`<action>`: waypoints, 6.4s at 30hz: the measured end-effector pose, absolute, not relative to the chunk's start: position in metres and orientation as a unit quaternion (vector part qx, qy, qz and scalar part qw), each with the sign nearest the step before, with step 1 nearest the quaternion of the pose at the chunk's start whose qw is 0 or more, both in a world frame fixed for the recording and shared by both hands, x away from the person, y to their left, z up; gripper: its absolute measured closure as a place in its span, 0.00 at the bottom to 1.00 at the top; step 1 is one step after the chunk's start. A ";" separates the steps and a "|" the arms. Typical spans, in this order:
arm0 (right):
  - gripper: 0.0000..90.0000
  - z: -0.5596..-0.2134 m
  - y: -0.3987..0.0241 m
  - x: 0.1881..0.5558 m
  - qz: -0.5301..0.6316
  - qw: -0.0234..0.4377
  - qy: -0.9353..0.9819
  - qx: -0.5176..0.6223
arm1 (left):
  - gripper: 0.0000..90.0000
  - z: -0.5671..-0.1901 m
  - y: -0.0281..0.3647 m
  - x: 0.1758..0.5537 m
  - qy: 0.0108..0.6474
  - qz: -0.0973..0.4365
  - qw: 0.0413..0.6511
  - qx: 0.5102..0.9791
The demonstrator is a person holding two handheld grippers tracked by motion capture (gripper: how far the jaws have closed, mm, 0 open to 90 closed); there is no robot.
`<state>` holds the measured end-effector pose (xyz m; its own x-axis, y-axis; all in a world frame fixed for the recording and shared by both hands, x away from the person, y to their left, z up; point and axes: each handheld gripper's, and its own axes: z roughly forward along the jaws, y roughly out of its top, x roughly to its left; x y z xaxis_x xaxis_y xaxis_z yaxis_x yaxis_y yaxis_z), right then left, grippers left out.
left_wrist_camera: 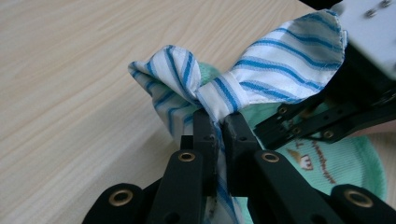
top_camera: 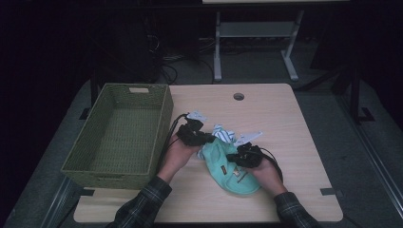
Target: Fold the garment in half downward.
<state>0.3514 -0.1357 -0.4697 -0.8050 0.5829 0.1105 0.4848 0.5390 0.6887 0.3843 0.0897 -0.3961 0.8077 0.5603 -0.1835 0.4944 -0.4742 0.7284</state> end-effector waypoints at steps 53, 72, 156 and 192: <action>1.00 -0.466 -0.212 0.322 0.351 0.081 0.861 0.358 | 0.94 -0.396 0.030 0.364 0.225 0.075 0.356 0.904; 1.00 -0.453 -0.235 0.319 0.374 0.103 0.841 0.377 | 0.59 -0.406 0.017 0.353 0.203 0.021 0.357 0.912; 1.00 -0.456 -0.217 0.341 0.402 0.093 0.831 0.374 | 0.87 -0.442 0.017 0.365 0.209 -0.046 0.362 0.907; 1.00 -0.455 -0.199 0.368 0.391 0.084 0.842 0.361 | 0.97 -0.439 0.079 0.359 0.269 0.033 0.301 0.914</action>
